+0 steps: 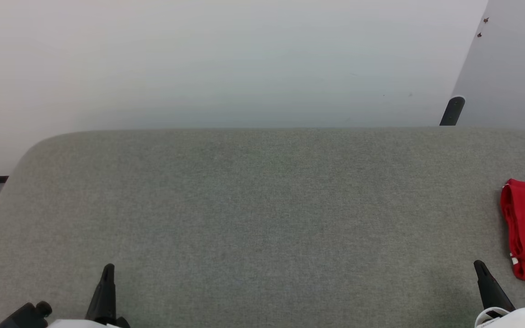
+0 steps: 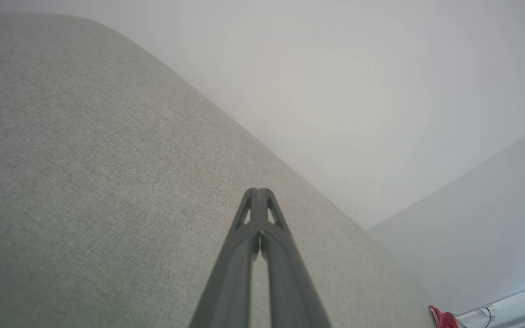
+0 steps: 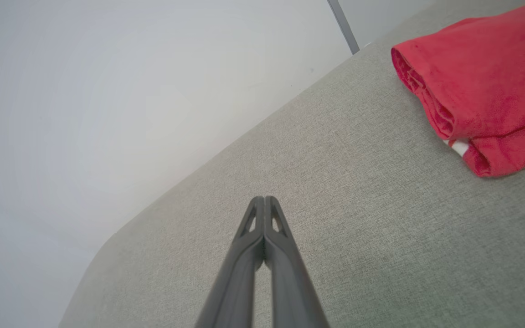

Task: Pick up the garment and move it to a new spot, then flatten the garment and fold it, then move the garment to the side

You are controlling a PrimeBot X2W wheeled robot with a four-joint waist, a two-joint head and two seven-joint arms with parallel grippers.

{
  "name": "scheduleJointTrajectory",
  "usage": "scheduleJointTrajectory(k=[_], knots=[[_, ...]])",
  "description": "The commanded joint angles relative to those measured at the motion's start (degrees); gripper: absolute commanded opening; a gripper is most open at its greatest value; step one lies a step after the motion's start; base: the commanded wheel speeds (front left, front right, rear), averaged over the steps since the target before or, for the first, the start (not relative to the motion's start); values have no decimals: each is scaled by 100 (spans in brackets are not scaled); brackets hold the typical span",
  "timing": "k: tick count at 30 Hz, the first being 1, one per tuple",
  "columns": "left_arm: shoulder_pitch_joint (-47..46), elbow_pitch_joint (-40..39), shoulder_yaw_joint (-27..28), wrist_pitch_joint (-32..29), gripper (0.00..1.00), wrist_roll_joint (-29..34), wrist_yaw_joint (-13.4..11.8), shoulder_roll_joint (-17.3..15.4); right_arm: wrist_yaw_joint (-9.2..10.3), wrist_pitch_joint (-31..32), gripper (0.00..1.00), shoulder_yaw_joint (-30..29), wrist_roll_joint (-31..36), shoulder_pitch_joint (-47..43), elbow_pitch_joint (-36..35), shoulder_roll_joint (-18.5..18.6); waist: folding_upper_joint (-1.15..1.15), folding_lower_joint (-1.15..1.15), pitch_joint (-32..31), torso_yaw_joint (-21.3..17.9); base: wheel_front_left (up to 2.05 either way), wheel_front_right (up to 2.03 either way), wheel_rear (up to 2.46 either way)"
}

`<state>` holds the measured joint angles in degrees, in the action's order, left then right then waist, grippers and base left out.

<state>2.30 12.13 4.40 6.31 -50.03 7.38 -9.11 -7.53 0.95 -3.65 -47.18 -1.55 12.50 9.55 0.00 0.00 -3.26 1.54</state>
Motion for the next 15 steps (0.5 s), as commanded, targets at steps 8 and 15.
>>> scheduleJointTrajectory(k=[8, 15], knots=[[-235, -19, 63, -186, 0, -654, 7, 63, 2, 81, 0, -85, -724, 239, -30, -78, 0, 0, 34, -15, 0, 0, 0], [-314, 4, 83, -318, 0, -1073, 8, 128, 3, 139, 0, -110, -1177, 311, -10, -150, 0, 0, 60, -27, 0, 0, 0]])
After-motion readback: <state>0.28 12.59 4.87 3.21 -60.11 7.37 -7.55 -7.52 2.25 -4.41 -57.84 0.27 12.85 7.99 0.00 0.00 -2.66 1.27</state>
